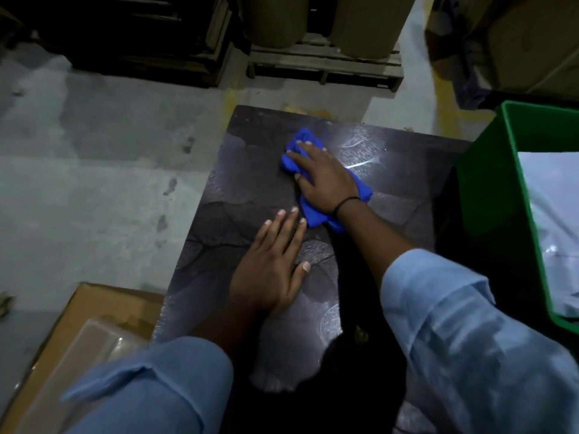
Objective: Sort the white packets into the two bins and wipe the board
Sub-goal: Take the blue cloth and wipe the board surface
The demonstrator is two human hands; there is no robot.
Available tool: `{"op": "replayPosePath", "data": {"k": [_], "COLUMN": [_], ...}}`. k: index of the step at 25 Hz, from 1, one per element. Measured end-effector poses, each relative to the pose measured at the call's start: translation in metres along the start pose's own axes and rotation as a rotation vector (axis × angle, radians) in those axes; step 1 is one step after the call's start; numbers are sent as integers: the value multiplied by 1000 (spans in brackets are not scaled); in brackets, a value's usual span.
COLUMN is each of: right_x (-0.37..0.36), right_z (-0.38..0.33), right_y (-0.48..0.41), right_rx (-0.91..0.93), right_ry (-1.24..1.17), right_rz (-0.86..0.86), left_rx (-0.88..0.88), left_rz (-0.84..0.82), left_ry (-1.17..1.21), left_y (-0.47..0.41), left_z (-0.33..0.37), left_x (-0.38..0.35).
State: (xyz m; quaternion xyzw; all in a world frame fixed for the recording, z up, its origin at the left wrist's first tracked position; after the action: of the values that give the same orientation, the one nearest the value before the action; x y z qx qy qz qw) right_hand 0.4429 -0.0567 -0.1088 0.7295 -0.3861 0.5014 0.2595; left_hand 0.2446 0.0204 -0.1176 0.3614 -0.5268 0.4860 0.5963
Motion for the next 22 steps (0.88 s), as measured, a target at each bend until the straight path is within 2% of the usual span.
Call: {"op": "replayPosePath", "data": {"k": [3,9,13,16,19,22], "right_x": [-4,-12,-28,-47,-55,-47], "right_z": [-11,-45,-104,-165,-185,-144], "right_y": [63,179,261,309,315,261], "right_rx": [-5,-138,-106,-14,67,-30], "right_ry": [-21,-34,-29,-68,-116,-121], "right_rz": [28,74,80,24,-16,79], "left_rx": [-5,34,18,23,87,89], "left_rz": [21,5,-98,-143,-118,-33], "left_ry": [28,107,88,69,98,63], "left_y": [0,29,75,71,61,61], "left_z": [-3,-11,-55,-85,-95,-97], "left_x": [-1,2,15,24,27,18]}}
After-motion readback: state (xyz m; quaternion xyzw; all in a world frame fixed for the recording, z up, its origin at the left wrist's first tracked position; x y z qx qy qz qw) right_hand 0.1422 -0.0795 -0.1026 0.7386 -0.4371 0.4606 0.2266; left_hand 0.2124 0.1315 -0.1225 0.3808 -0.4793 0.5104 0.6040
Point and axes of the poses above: each hand's wrist, its own y-axis away from the middle knuckle, its own x-axis out of the back of the hand, z = x × y, the point moved 4 cm from there along -y, towards the middle knuckle, and after that the axes turned 6 degrees about -x, right-handed, at the moved point
